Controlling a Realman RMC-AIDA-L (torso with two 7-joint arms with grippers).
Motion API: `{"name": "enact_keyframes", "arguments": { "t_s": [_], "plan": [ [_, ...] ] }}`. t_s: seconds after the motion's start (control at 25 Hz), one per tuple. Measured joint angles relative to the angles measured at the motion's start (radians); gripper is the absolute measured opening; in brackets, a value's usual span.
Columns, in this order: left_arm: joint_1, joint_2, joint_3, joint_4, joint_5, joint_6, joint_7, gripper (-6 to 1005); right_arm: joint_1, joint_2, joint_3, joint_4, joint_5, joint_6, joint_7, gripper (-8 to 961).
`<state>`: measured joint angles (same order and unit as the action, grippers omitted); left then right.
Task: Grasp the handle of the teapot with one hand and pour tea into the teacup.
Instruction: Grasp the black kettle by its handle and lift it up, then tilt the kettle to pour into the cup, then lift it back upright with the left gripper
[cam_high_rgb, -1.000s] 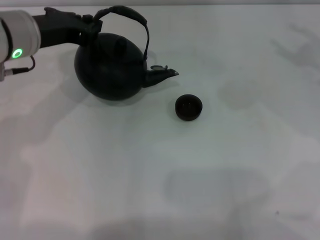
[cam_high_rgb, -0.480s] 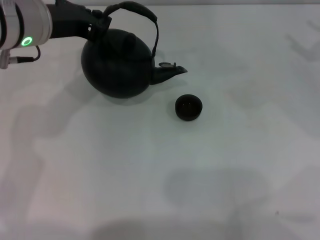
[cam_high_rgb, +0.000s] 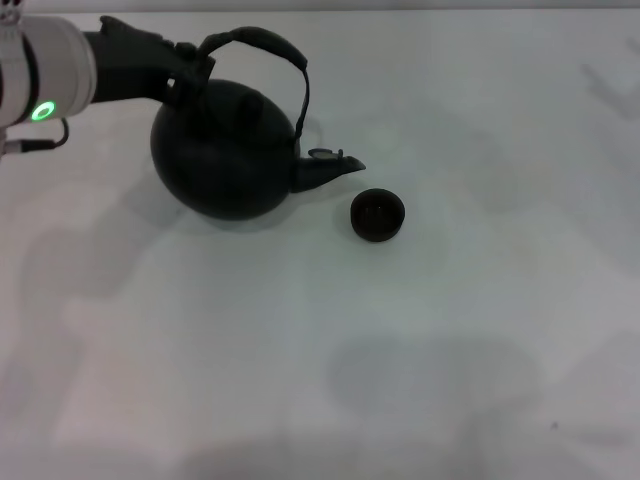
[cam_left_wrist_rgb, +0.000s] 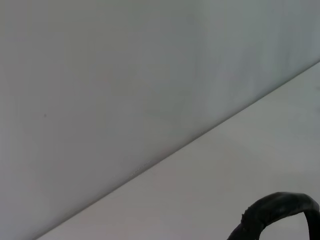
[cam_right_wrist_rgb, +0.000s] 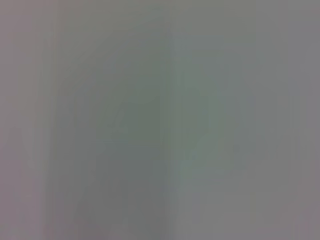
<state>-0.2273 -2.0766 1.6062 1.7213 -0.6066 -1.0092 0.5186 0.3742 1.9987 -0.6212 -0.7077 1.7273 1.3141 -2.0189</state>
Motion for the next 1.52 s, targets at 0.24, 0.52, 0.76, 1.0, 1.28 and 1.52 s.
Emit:
{"name": "enact_keyframes", "arguments": {
  "t_s": [0.24,0.52,0.76,1.0,1.28,1.52],
  "plan": [
    [0.029,0.002,0.009,0.038,0.0,-0.031,0.004,167,0.0,0.002,0.0,0.001,0.0,-0.002,0.011,871],
    [0.018,0.002,0.011,0.049,0.001,-0.077,0.006,166,0.008,0.003,0.0,0.006,0.0,-0.014,0.019,871],
    [-0.012,0.001,0.004,0.058,0.01,-0.12,0.001,165,0.009,0.003,0.0,0.009,0.0,-0.023,0.014,871],
    [-0.067,0.001,0.008,0.061,0.07,-0.178,-0.04,164,0.012,0.003,-0.002,0.009,0.0,-0.025,0.011,871],
    [-0.12,0.001,0.009,0.061,0.096,-0.227,-0.061,162,0.018,0.003,-0.009,0.008,0.0,-0.046,0.003,870],
    [-0.171,0.001,0.013,0.058,0.155,-0.284,-0.087,161,0.027,0.003,-0.012,0.008,-0.002,-0.058,-0.001,871]
  ]
}}
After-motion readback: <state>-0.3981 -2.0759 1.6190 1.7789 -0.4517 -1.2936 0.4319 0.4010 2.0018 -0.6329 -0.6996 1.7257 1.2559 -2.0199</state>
